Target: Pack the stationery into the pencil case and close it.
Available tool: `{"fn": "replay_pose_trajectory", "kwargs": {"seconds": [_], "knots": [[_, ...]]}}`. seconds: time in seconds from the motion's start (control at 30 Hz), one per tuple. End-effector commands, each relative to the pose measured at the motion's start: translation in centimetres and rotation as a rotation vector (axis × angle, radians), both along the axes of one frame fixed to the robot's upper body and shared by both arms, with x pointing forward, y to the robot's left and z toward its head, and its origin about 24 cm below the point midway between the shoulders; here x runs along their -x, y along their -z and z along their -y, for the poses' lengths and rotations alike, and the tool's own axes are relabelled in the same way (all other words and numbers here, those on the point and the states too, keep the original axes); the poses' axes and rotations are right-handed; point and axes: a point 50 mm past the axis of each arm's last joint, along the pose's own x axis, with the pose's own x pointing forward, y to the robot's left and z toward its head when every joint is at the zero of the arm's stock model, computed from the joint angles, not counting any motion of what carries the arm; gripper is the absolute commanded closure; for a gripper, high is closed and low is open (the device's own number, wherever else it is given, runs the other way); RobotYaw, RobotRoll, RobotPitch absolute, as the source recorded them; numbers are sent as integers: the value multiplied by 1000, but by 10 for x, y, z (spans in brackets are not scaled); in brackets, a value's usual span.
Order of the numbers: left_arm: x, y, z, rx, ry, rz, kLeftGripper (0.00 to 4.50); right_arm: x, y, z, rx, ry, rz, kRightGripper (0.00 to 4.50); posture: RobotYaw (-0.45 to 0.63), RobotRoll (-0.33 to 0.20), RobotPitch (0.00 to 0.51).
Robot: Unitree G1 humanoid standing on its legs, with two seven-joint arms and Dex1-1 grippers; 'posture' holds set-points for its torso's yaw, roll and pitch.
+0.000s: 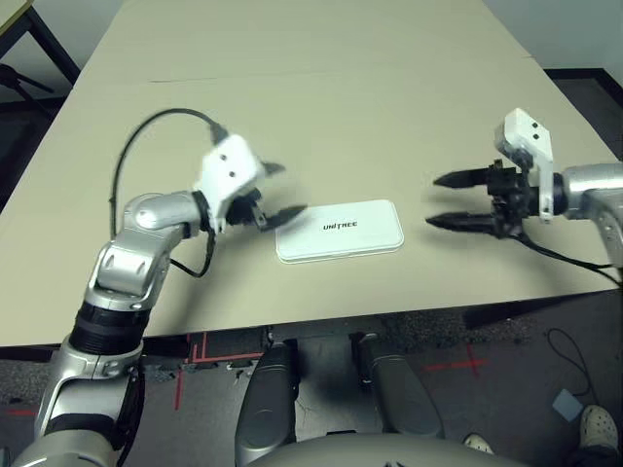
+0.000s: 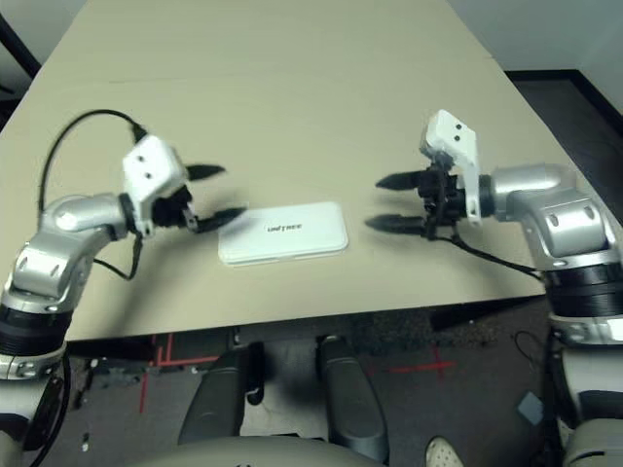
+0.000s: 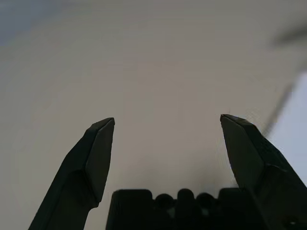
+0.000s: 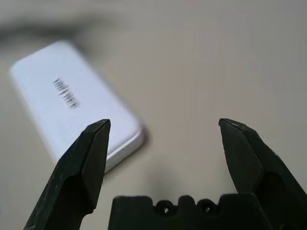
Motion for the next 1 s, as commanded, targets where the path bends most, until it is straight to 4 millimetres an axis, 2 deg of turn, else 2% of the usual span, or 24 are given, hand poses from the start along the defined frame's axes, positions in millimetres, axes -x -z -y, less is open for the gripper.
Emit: {"fn": "replay_pose_trajectory", "kwargs": {"seconds": [0.03, 0.13, 0.23, 0.37, 0.5, 0.7, 1.0], "knots": [[-4, 1, -36, 112, -224, 48, 29, -14, -8, 16, -98, 206, 133, 0, 13, 0, 197], [-6, 0, -60, 154, -392, 104, 29, -25, -8, 25, -177, 372, 202, 0, 24, 0, 197], [-7, 0, -71, 197, -476, 134, 29, -32, -5, 32, -212, 491, 227, 0, 27, 0, 197], [-7, 6, -94, 255, -626, 169, 29, -38, 2, 54, -255, 744, 287, 0, 29, 0, 199], [-8, 17, -111, 275, -705, 196, 29, -38, 11, 77, -272, 959, 310, 0, 29, 0, 199], [-14, 29, -119, 331, -740, 207, 29, -36, 17, 95, -279, 1106, 325, 0, 9, 0, 198], [-18, 28, -122, 349, -733, 234, 29, -36, 20, 97, -274, 1113, 321, 0, -4, 0, 201]]}}
